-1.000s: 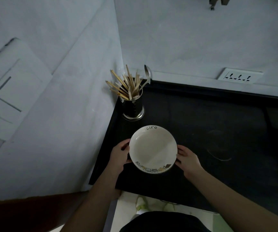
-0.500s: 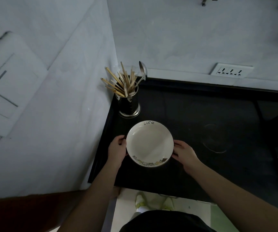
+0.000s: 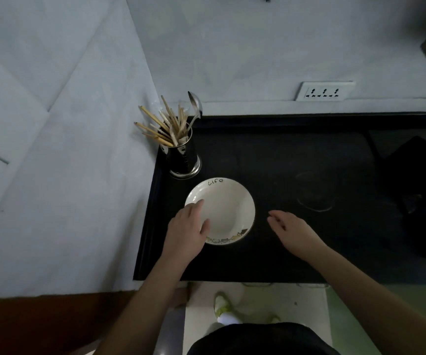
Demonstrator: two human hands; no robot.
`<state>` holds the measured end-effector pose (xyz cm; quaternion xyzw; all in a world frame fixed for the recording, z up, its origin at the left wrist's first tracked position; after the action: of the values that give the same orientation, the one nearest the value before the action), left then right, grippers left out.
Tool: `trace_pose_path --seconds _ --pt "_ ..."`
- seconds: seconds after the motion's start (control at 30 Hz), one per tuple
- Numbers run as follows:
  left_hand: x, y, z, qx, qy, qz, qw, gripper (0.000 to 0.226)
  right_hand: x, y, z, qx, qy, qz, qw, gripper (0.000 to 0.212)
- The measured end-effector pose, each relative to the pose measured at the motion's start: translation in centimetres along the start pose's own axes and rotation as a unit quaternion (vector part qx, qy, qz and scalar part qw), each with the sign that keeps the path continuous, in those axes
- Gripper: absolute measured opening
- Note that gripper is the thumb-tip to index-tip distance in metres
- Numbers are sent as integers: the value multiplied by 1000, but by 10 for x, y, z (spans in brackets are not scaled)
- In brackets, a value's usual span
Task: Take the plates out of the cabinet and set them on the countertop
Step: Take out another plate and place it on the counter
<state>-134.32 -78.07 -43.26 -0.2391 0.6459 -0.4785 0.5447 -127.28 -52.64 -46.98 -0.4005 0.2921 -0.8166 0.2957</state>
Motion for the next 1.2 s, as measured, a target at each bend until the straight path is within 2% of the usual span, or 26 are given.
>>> trace_pose_path --seconds 0.17,0.33,0.47,0.77,0.97,1.2 --pt "-49 13 17 30 80 -139 987 65 0 -11 38 -78 -99 167 978 59" --pt "-117 32 44 37 150 -197 968 66 -25 -28 86 -111 -130 233 957 63" --pt "-177 48 62 48 190 -219 956 67 -65 -57 134 -162 -119 254 946 66" --pt "-316 74 110 54 306 -213 926 65 -154 -103 214 -250 -23 223 942 64" --pt "-353 85 116 74 370 -213 901 66 -181 -115 251 -288 38 190 938 63" --pt "-379 92 120 107 449 -207 862 71 -197 -115 305 -332 170 166 913 67"
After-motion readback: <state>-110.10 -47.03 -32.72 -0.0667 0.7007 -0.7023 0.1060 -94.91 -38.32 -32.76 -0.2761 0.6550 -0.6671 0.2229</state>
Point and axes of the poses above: each hand's wrist, its own z-axis away from the middle knuckle, its own y-axis out of the palm, x = y × z, the point moved 10 cm from there along -z, towards the middle knuckle, and after that the axes turned 2 degrees about z, right-handed, at the moved point
